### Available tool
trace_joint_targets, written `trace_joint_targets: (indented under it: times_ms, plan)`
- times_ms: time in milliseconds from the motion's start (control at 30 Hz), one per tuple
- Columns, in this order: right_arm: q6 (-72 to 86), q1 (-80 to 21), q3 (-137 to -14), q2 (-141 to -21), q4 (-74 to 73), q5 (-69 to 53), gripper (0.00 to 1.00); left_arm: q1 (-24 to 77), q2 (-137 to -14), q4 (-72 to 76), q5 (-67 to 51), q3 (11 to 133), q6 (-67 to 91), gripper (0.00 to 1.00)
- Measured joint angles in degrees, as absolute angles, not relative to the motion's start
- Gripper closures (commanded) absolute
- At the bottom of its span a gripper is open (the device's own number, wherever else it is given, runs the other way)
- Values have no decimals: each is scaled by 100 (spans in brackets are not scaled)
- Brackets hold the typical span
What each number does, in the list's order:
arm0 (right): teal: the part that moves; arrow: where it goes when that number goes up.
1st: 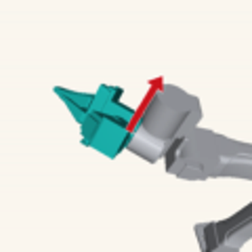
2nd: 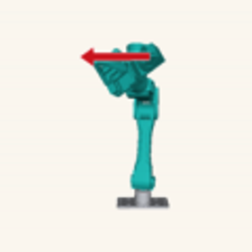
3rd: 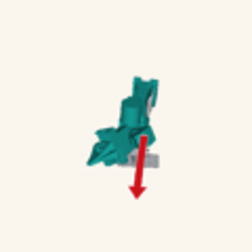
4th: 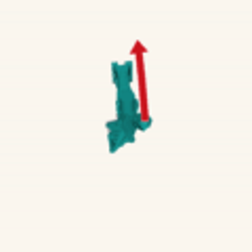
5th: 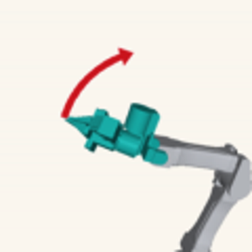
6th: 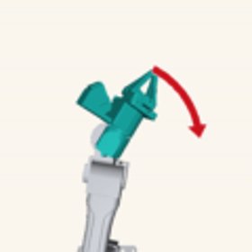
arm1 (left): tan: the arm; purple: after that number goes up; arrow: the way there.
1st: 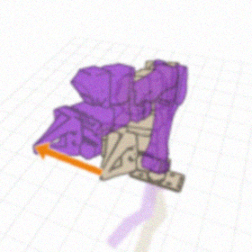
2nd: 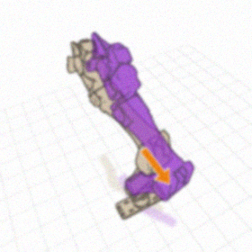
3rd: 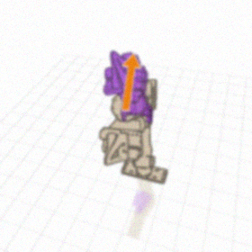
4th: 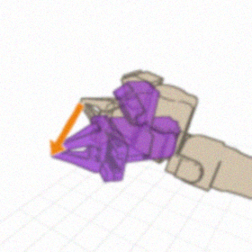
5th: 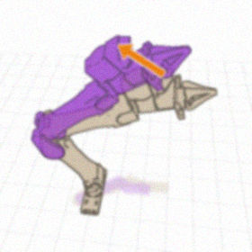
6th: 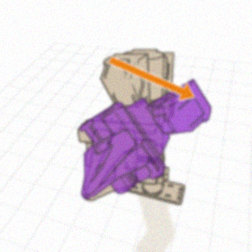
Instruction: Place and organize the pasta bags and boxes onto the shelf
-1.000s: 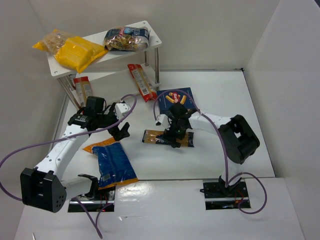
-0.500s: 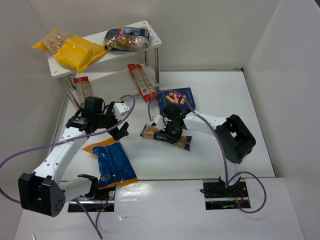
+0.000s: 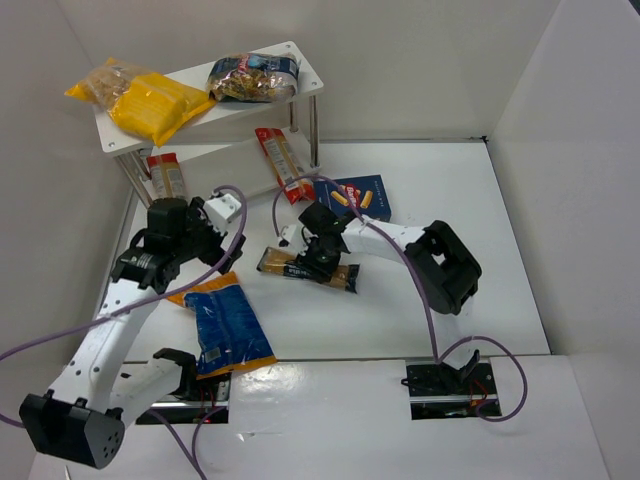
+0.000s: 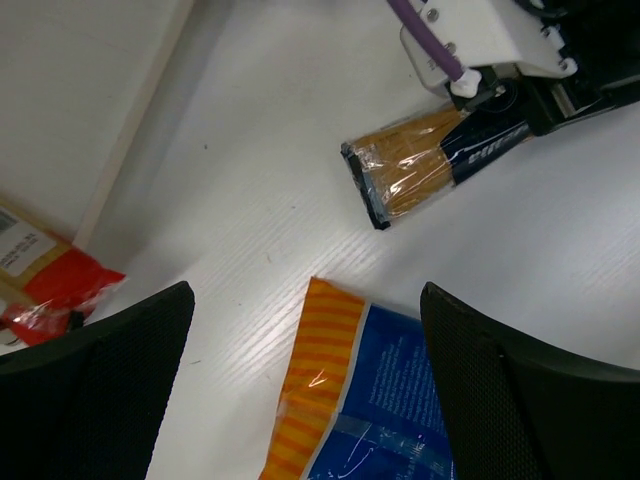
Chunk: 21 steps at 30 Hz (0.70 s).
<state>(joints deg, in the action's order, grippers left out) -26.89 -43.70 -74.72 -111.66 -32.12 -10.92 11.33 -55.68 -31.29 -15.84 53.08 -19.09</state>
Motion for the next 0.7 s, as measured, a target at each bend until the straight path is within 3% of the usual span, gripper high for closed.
trace_joint_targets:
  times_ms: [100,167,200,300,467,700]
  plan:
    - [-2630,-4427,-7738,-11365,-3144,-1094,87,1090,-5201,-3100,-1441,5236,-1813,1]
    - [-2578,-4449,-7828,-11434,-3059,-1116,54,1052,-5026,-3103,-1382,5194,-1761,1]
    - [-2552,-4451,-7841,-11450,-3028,-1135,31,1039,-4993,-3089,-1365,5186,-1756,1]
    - [-2493,-4460,-7830,-11448,-2934,-1151,8,1020,-4995,-3083,-1315,5166,-1750,1]
    - [-2497,-4486,-7450,-11233,-2574,-1118,0,1015,-5052,-3083,-1310,5131,-1739,1]
    - [-2491,-4486,-6969,-10921,-2351,-1122,0,1015,-5052,-3081,-1313,5131,-1737,1]
